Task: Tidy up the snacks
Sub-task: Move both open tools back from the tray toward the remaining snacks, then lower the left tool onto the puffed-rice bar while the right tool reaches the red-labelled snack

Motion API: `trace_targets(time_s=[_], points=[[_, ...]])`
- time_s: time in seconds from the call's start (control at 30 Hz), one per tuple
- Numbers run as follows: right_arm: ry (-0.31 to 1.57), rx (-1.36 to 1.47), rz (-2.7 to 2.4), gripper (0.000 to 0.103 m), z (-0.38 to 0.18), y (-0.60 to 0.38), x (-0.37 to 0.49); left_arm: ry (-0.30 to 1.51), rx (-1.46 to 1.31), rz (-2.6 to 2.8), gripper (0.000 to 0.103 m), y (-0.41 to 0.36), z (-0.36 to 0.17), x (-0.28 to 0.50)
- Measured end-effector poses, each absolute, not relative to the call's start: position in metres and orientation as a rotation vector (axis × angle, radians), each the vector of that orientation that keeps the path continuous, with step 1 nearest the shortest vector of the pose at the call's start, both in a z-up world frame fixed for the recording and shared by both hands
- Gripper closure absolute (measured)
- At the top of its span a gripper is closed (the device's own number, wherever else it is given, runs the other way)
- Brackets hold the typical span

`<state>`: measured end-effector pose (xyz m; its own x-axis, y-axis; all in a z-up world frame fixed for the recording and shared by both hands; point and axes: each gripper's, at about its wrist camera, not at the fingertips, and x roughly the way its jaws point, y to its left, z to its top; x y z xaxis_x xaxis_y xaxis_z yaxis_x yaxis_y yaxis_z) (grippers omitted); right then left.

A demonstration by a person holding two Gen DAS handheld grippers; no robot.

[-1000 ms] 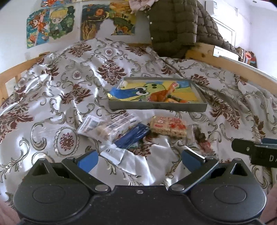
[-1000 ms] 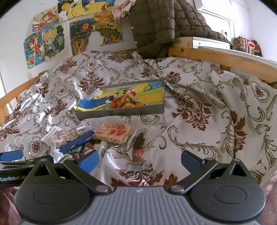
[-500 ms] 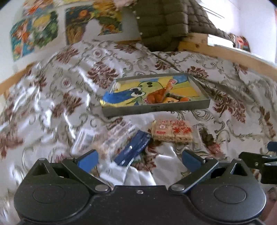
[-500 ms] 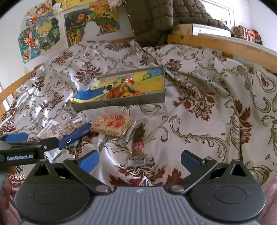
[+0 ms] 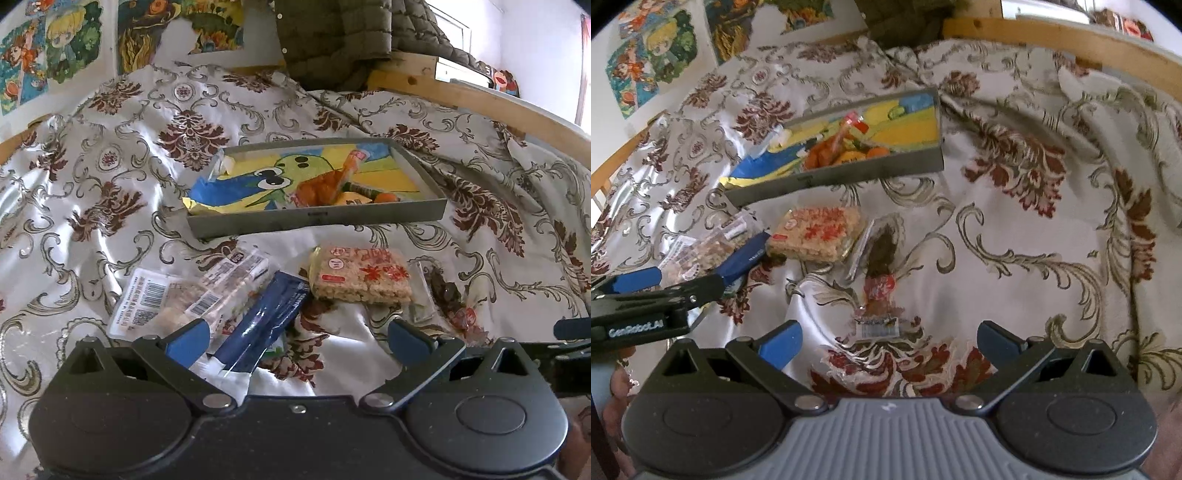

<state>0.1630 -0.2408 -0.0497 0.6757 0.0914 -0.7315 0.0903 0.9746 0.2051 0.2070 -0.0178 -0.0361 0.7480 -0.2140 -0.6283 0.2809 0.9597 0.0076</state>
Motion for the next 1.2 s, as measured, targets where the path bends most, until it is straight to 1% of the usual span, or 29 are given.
trace_targets(time_s=[0.3,0.53,0.67,0.83,0.93,1.1,1.13,1.2], points=[[0.915,0.267,0.011,0.000,-0.060,-0.252,0.189,0.683,0.069,-0.283,0.001,-0.016,-0.044,0.221],[0.969,0.314,0.023,0.000,-0.063,-0.275,0.218,0.680,-0.033,-0.308,0.001,-0.012,-0.047,0.228],[0.937,0.269,0.064,0.000,-0.059,-0.284,0.230,0.697,-0.086,-0.353,0.001,-0.019,-0.053,0.241],[0.835,0.151,0.131,0.002,-0.045,-0.284,0.233,0.747,-0.197,-0.424,0.001,-0.030,-0.064,0.258],[0.829,0.132,0.169,0.007,-0.046,-0.278,0.234,0.782,-0.283,-0.448,0.001,-0.035,-0.070,0.269],[0.861,0.078,0.219,0.025,-0.054,-0.262,0.238,0.837,-0.454,-0.431,0.001,-0.037,-0.087,0.284],[0.863,0.061,0.228,0.026,-0.055,-0.258,0.238,0.848,-0.493,-0.418,0.001,-0.037,-0.092,0.287],[0.872,0.031,0.248,0.034,-0.058,-0.250,0.238,0.859,-0.569,-0.413,0.001,-0.035,-0.100,0.292]])
